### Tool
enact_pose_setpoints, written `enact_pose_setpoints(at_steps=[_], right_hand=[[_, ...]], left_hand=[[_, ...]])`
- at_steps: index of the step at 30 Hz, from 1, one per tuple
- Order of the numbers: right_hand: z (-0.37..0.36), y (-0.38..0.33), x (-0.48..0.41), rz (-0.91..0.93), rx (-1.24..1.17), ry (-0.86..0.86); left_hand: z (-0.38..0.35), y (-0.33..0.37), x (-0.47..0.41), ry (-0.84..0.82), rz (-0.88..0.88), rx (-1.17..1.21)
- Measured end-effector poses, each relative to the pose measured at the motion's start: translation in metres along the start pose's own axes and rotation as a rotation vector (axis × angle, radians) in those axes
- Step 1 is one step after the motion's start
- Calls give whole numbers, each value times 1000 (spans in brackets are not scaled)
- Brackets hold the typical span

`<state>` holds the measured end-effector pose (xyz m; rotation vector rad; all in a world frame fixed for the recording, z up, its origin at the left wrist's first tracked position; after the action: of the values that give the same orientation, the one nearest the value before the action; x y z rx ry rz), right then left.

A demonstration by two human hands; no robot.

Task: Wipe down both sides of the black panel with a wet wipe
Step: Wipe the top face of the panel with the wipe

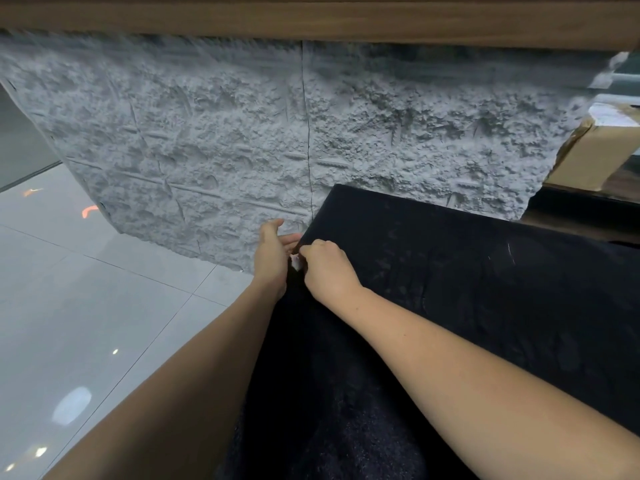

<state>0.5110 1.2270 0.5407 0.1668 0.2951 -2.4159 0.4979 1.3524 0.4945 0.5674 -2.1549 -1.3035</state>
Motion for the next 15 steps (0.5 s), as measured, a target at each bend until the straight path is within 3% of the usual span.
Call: enact_pose_setpoints(at_steps=[8,15], right_hand=[[14,51,26,-100,9,-25],[28,88,45,-193,21,-21]], left_hand=[[5,8,7,6,123,67],[34,24,23,-56,103,-89]])
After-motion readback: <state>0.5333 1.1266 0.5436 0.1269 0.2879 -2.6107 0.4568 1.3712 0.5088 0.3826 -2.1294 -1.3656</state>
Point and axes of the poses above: each hand's wrist, its own x-axis away from the middle knuckle, its own z-axis out of the back of the hand, y = z × x, the point moved 6 cm from there along -x, towards the middle knuckle, and after that the axes turned 13 degrees about x, right-handed, at the moved point
